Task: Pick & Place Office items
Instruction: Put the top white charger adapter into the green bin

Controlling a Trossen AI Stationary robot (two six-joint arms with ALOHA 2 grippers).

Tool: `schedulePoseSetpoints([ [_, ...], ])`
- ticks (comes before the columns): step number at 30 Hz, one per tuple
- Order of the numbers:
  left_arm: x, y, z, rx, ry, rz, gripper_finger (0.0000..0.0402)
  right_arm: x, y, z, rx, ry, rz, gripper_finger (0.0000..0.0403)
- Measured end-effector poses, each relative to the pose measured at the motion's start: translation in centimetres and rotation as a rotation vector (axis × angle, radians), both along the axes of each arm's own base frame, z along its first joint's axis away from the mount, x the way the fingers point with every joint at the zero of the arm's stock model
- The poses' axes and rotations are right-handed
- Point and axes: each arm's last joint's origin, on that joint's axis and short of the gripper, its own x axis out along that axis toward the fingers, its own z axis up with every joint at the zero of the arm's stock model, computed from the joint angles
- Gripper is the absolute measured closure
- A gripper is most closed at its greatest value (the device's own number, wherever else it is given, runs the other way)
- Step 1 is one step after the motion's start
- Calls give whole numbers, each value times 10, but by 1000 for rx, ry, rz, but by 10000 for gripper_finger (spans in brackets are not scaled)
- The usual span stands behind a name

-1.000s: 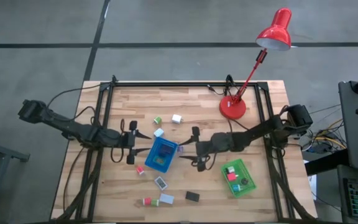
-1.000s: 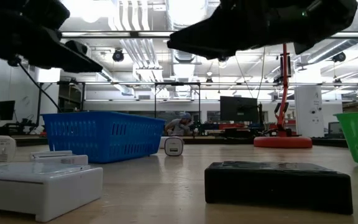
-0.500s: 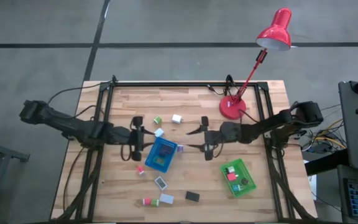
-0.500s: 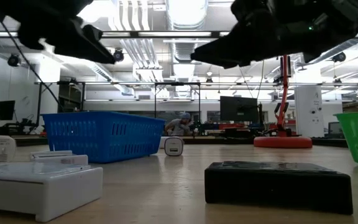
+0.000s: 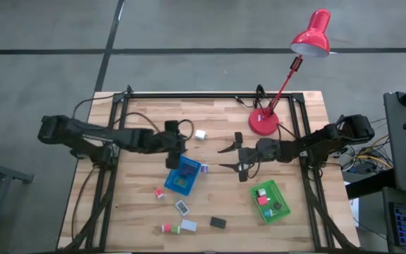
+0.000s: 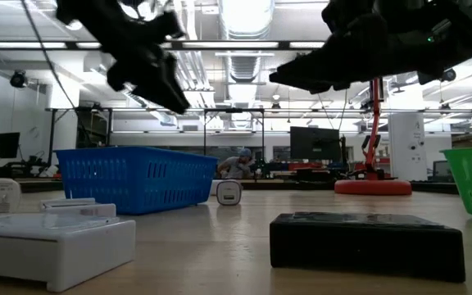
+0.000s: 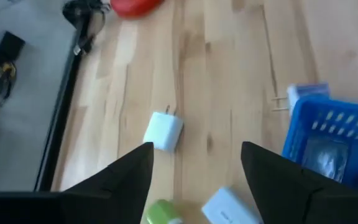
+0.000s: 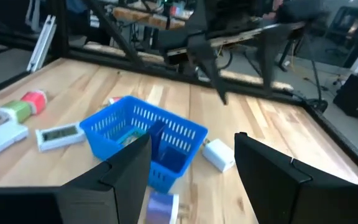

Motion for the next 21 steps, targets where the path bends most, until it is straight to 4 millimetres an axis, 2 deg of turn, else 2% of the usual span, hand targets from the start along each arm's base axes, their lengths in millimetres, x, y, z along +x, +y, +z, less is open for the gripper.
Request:
schedulePoseSetpoints([
  [8,25,25,-10,9,122,1,140,-2,0,-1,0,11,2,177],
  [21,37,69,-27,-84,185,-35,139,-2,0,-1,-4,17,2,177],
])
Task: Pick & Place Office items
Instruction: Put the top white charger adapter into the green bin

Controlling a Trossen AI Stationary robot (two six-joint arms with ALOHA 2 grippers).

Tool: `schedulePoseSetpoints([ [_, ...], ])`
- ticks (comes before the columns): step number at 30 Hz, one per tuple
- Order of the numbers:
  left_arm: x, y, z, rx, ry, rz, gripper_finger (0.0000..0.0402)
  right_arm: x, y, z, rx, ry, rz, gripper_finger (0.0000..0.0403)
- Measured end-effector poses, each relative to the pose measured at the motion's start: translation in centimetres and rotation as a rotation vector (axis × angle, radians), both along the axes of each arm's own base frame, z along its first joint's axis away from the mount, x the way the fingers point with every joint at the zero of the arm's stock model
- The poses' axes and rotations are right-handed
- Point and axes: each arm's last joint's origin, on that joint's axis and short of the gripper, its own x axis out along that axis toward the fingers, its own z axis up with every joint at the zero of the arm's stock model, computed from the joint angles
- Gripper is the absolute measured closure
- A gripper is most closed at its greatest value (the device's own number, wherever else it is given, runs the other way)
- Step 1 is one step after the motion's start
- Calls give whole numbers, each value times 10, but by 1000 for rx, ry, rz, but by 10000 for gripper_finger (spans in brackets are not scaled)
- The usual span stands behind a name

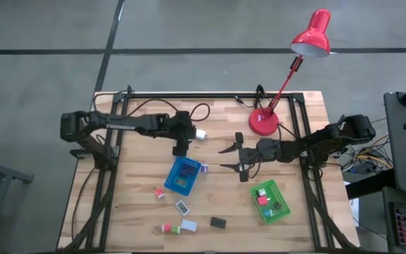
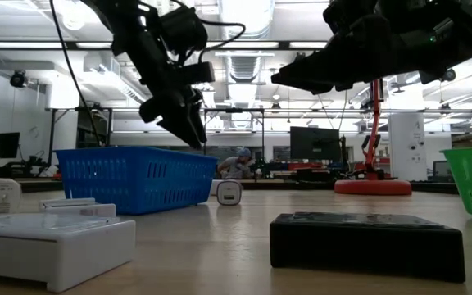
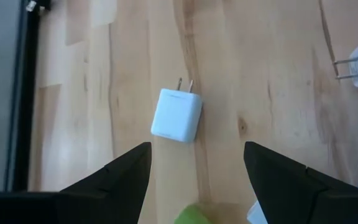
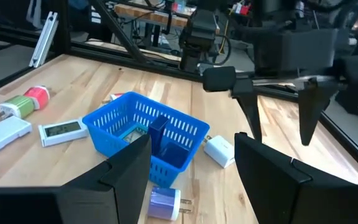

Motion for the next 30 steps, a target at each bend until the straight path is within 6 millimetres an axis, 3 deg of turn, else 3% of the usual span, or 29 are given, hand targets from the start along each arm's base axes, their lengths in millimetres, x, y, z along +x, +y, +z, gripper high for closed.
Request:
schedulePoseSetpoints([
  [9,8,14,-8,-32,13,-41,139,0,0,-1,-10,9,-7,177],
  [17,28,29,-19,-40,40,-48,139,-2,-1,3,-10,2,-8,177],
  [30,47,42,-41,-53,188,-96,138,-7,-1,8,-11,16,-8,177],
])
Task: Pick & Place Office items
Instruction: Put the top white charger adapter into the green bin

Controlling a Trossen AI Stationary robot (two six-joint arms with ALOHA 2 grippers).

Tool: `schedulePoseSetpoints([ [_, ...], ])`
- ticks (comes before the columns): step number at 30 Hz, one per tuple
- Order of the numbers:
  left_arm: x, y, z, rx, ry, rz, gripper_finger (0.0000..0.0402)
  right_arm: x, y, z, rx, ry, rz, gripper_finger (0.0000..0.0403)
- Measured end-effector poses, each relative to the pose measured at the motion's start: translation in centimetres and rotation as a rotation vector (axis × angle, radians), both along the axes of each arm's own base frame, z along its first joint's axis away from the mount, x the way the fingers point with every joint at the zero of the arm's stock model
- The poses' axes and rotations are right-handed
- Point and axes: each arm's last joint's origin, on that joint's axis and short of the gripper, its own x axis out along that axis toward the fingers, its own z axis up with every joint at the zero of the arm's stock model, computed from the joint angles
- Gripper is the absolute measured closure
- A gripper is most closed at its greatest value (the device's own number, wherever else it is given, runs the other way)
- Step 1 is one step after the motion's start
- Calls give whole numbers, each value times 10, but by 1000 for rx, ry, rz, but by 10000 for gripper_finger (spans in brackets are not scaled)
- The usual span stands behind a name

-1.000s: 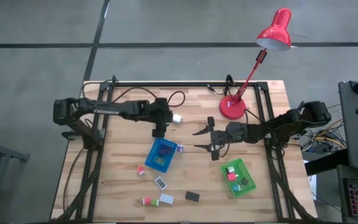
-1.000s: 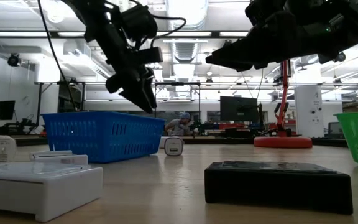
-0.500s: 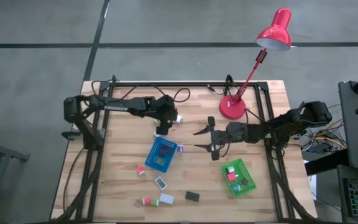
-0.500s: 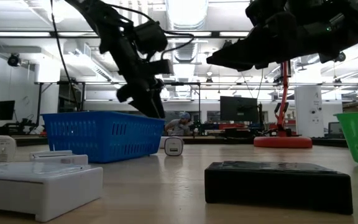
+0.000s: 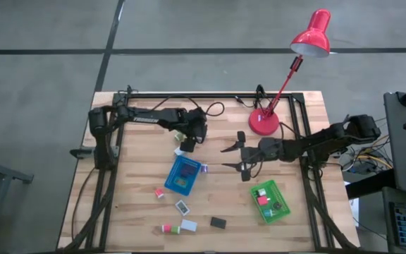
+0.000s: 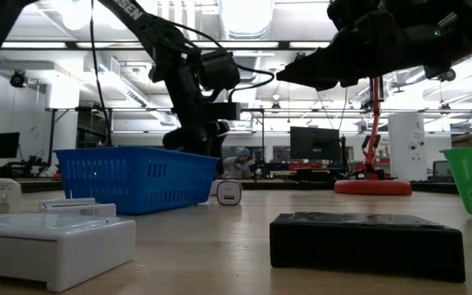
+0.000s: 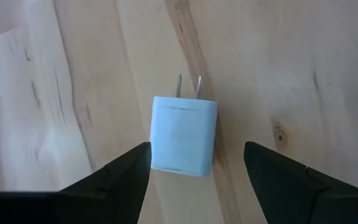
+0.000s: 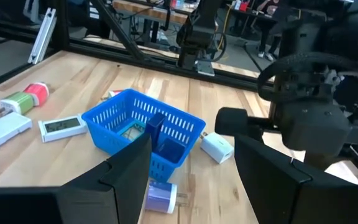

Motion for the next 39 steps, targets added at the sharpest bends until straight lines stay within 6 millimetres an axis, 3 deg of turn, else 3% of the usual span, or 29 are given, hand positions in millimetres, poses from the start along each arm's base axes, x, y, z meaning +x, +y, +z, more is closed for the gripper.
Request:
schedulePoseSetpoints([
  [12,-2,17,-6,-36,-22,6,138,0,0,1,-8,-4,3,177],
  [22,-3,19,-7,-103,-41,-9,138,0,0,1,-15,-6,4,177],
  [32,-2,25,-24,-112,-10,6,138,0,0,1,-15,-6,4,177],
  [39,3,27,-17,-100,-37,3,150,0,0,1,-15,-6,4,177],
])
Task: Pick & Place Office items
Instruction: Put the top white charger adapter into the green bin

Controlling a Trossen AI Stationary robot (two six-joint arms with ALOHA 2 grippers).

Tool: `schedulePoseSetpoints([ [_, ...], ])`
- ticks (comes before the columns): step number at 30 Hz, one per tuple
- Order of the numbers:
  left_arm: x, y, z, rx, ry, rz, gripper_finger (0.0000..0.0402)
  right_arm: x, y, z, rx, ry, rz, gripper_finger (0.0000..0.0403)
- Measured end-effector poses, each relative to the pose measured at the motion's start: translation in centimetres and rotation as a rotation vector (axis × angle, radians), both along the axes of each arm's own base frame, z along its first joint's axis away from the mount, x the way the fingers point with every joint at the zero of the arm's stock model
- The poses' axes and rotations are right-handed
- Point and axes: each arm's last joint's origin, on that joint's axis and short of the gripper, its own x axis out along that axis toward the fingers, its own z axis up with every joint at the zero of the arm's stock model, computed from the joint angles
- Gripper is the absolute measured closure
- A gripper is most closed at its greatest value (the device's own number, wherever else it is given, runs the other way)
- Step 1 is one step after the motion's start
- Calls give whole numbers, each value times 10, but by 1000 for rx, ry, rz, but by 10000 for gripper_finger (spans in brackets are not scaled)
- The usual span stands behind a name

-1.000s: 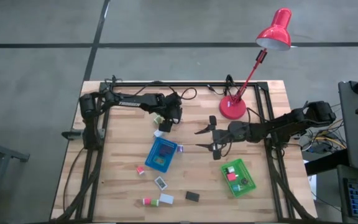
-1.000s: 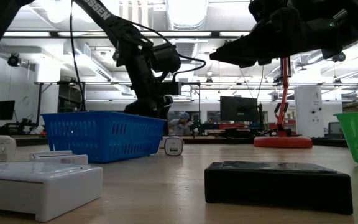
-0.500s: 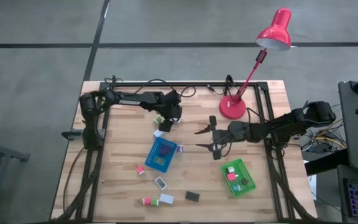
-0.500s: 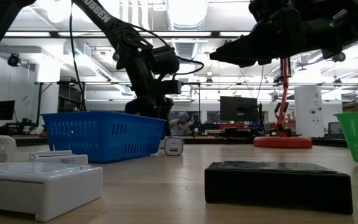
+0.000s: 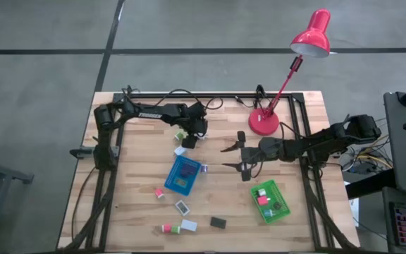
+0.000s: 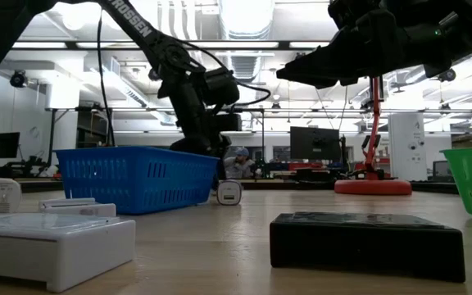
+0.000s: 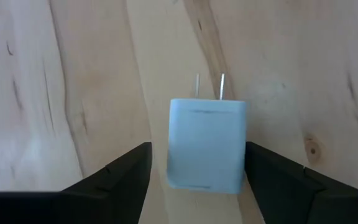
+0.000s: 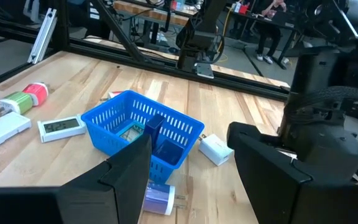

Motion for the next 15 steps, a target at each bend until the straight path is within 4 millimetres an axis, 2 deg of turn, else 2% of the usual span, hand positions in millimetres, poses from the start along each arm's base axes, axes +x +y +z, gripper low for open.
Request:
schedulePoseSetpoints([
  [4,1,0,0,5,-11,-2,176,0,0,0,-2,0,1,177],
  [10,0,0,0,10,-13,-11,244,0,0,0,-7,2,1,177],
  [15,0,0,0,12,-14,-12,245,0,0,0,-7,2,2,177],
])
